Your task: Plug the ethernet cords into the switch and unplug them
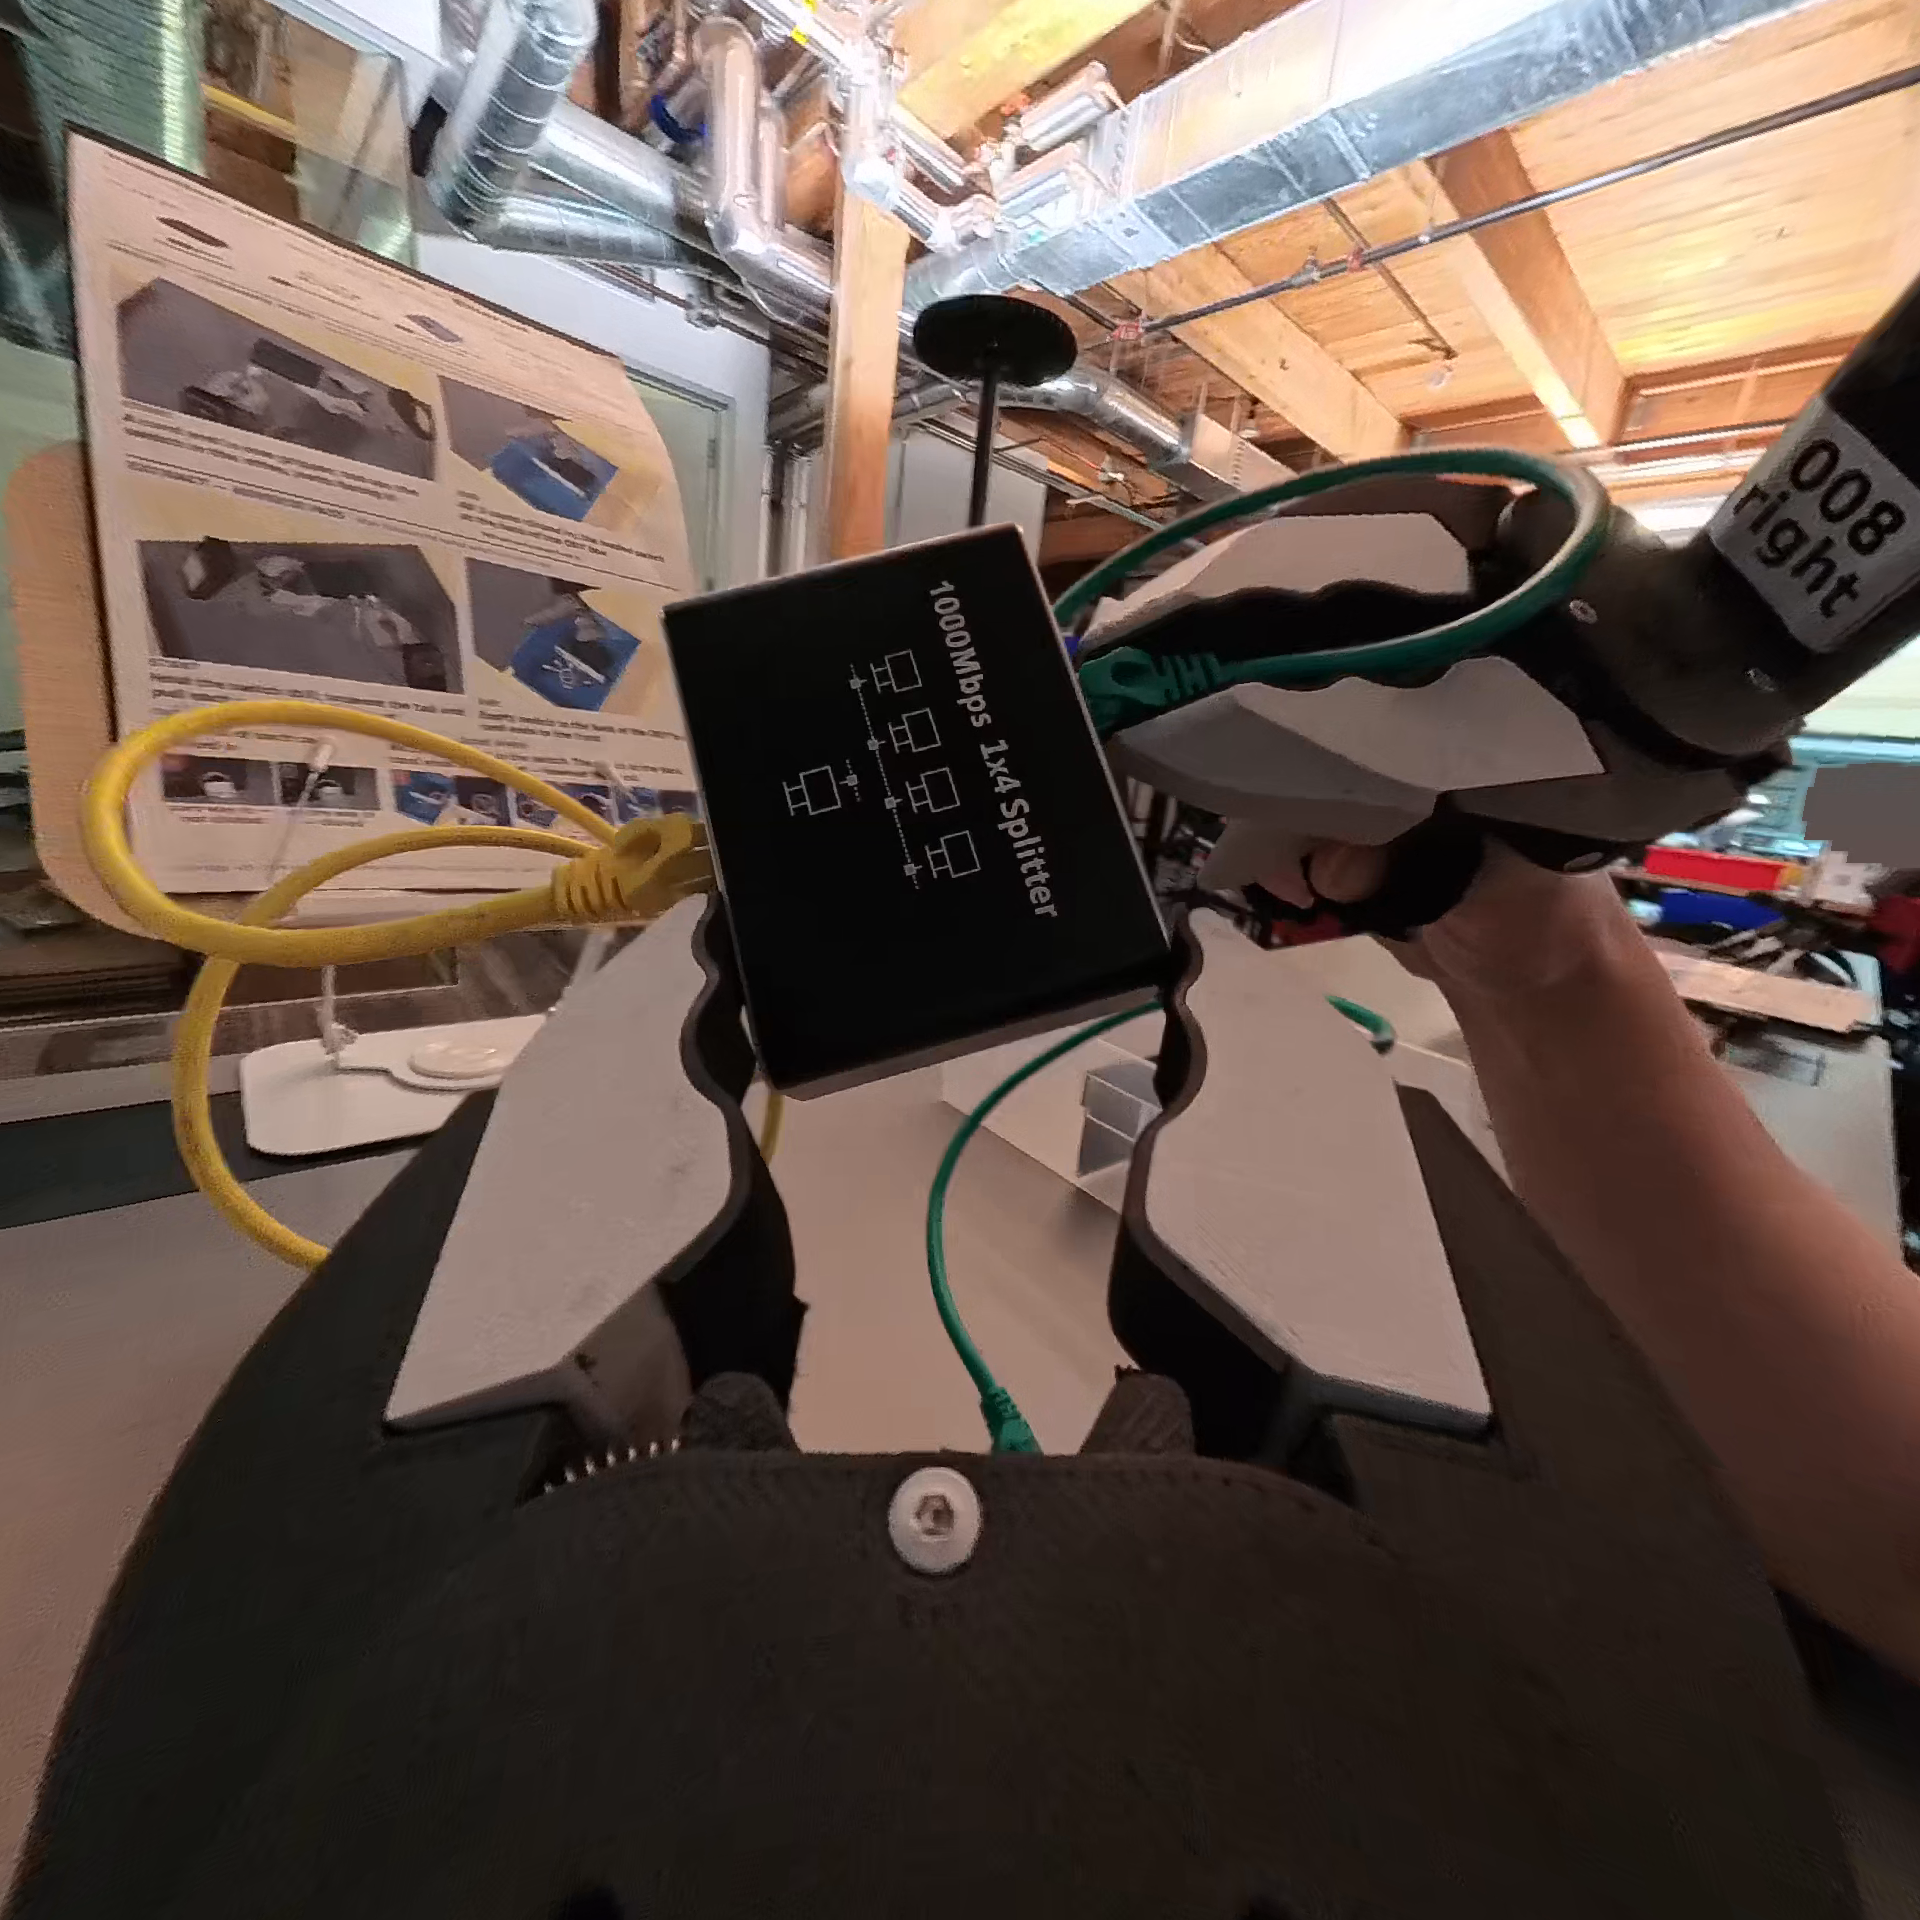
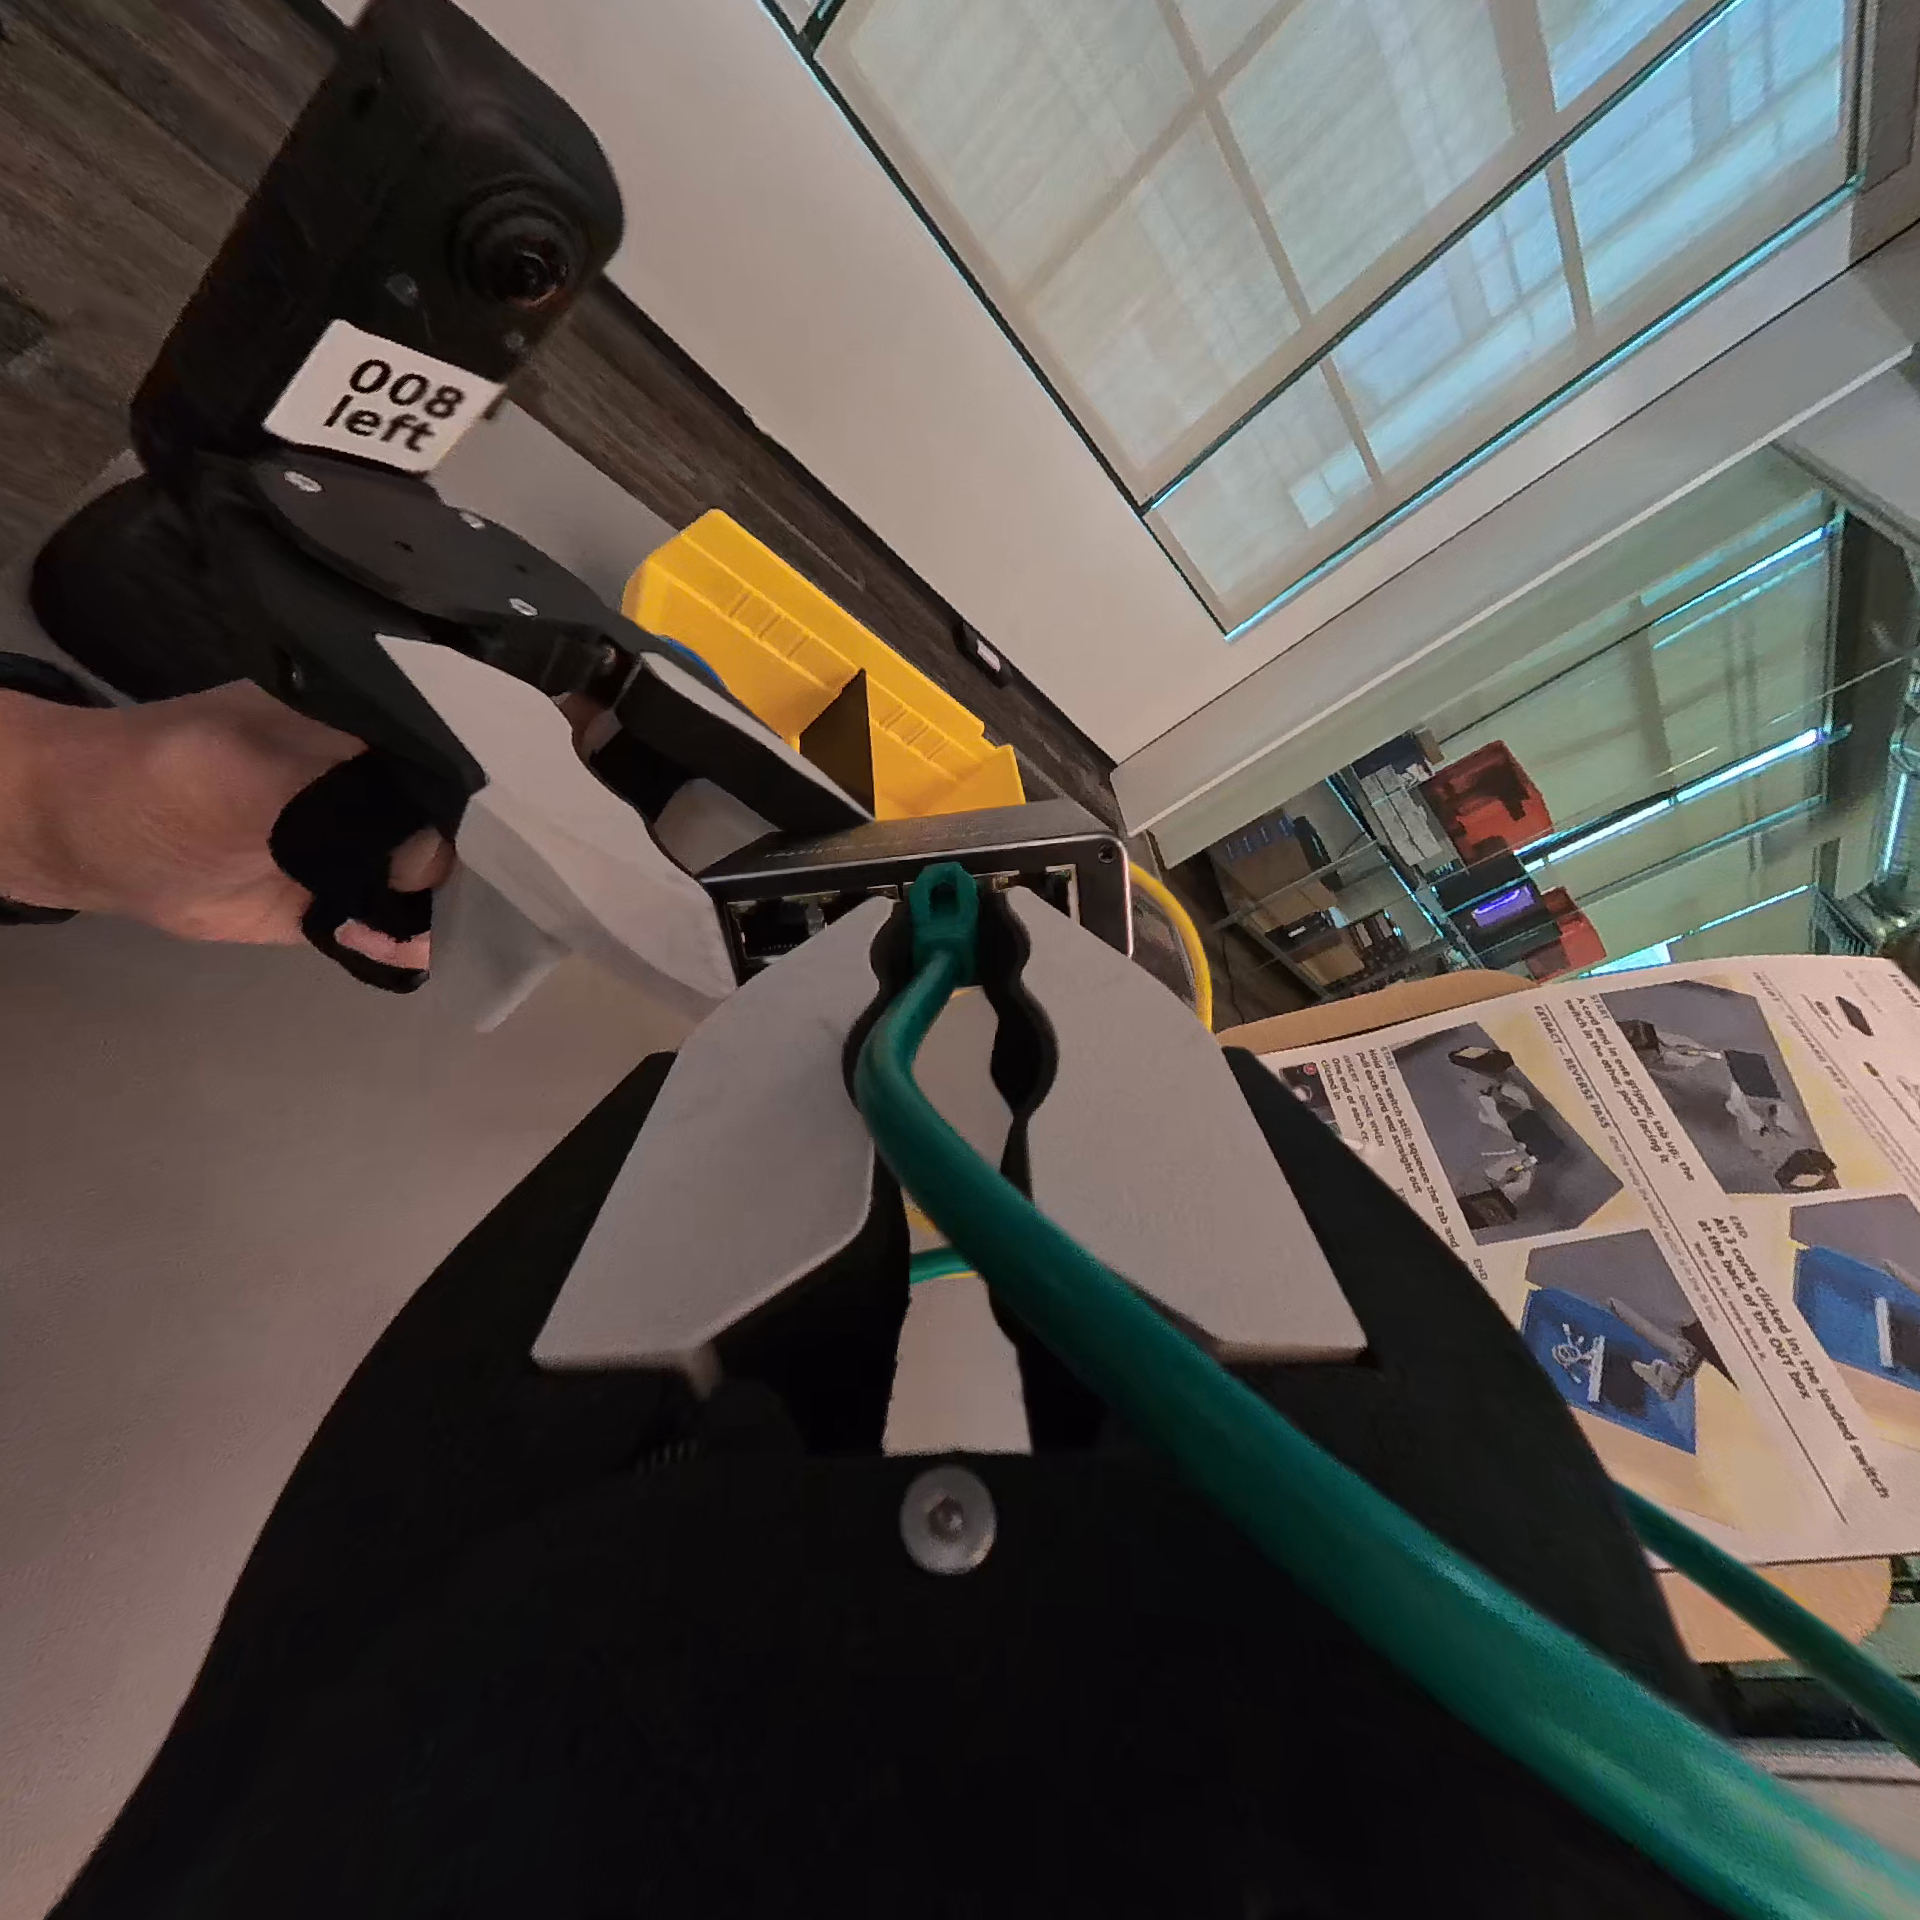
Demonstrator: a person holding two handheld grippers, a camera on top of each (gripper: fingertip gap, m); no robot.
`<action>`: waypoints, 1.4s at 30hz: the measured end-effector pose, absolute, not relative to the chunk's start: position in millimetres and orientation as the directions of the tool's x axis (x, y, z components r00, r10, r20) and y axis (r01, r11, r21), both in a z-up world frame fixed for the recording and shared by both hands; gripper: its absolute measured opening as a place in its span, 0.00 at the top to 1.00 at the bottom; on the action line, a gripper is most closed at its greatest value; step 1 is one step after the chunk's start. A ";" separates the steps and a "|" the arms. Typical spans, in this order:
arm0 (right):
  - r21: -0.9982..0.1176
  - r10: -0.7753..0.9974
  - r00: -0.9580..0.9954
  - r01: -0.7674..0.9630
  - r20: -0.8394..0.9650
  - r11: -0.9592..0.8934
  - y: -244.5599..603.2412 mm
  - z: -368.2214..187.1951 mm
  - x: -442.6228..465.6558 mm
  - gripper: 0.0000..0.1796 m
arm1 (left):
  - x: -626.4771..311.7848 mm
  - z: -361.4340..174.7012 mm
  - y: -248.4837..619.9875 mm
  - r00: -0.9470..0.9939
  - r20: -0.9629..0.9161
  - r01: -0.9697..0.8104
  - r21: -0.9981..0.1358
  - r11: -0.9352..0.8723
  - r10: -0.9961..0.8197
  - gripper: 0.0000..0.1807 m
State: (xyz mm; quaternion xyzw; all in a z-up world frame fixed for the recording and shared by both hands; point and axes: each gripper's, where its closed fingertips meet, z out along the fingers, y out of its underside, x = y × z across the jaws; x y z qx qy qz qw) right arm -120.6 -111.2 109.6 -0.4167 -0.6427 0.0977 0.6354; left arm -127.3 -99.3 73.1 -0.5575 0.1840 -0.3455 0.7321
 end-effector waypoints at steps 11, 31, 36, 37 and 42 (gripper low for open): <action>-0.787 0.978 0.177 0.616 0.107 -0.026 -21.8 -15.8 -88.2 0.90 | -141.4 -33.1 -1.5 0.782 0.330 0.163 -0.927 -0.337 -0.529 0.58; -0.657 0.983 -0.071 0.735 0.172 0.168 -63.8 -24.7 -61.5 0.92 | -115.4 -109.7 1.8 0.789 0.142 -0.188 -0.870 -0.455 -0.598 0.58; -0.659 0.966 -0.085 0.716 0.246 0.231 -71.4 -9.0 -59.8 0.92 | -139.0 -49.1 -31.8 0.806 -0.022 -0.238 -0.927 -0.289 -0.591 0.48; -0.662 0.962 -0.090 0.709 0.257 0.243 -73.7 -5.6 -59.4 0.91 | -154.7 -35.1 -41.9 0.823 -0.085 -0.263 -0.934 -0.243 -0.562 0.48; -0.669 0.945 -0.105 0.682 0.310 0.295 -81.3 9.7 -57.5 0.92 | -277.1 4.7 -82.3 0.856 -0.328 -0.399 -0.911 -0.106 -0.400 0.59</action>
